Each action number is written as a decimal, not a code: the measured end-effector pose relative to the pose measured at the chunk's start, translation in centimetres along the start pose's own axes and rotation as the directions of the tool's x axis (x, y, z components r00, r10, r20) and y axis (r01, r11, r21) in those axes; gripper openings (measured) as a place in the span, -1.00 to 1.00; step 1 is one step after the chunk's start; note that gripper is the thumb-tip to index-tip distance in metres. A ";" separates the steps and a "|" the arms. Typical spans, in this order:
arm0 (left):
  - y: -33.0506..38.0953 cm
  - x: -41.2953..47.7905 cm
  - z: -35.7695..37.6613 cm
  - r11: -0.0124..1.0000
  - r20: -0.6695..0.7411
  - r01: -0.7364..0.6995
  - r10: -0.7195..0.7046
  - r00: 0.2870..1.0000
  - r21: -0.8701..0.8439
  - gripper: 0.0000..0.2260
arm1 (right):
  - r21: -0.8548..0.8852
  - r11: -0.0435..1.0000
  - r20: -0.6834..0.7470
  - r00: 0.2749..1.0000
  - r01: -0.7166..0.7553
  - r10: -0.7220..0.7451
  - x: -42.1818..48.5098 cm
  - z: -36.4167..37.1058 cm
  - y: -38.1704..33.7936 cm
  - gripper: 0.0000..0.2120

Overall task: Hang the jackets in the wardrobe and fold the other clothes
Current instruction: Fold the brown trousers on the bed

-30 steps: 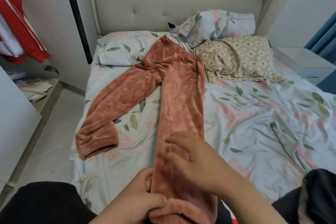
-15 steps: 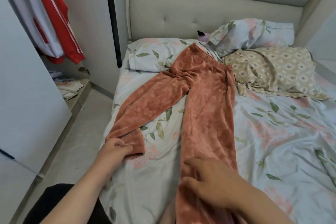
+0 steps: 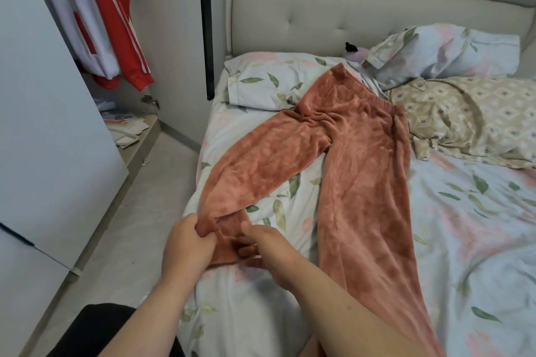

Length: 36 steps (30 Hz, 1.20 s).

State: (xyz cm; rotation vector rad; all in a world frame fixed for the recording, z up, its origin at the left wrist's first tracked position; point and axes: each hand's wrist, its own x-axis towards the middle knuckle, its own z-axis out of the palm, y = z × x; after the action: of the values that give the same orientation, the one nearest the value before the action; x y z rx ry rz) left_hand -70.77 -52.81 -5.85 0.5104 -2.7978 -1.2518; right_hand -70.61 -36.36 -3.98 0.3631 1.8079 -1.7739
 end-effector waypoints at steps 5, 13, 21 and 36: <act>1.7 -1.6 0.1 0.965 0.291 -0.211 0.248 0.924 -0.153 -0.80 | 0.235 0.972 0.029 1.000 -0.012 0.005 0.9 0.2 -0.8 -0.64; 1.3 -0.1 0.6 0.864 0.159 0.203 -0.145 0.977 -0.461 -0.73 | 0.612 0.768 0.246 0.968 -0.191 0.044 0.4 -0.9 -0.8 -0.66; 1.5 0.0 -1.2 0.477 0.720 0.666 -0.096 0.688 -0.573 -0.64 | 0.564 0.784 0.337 0.939 -0.257 0.065 -0.7 -1.5 -0.6 -0.58; -3.4 4.0 -2.4 0.915 0.098 0.359 -0.381 0.919 0.186 -0.86 | 0.258 0.963 -0.244 0.960 -0.074 0.140 5.7 -2.9 -0.1 -0.90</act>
State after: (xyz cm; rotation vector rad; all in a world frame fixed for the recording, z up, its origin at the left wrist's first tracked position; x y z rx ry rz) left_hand -73.22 -57.83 -7.11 1.0508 -3.0331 -1.1454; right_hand -75.80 -34.64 -7.28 0.8133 1.7000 -1.9510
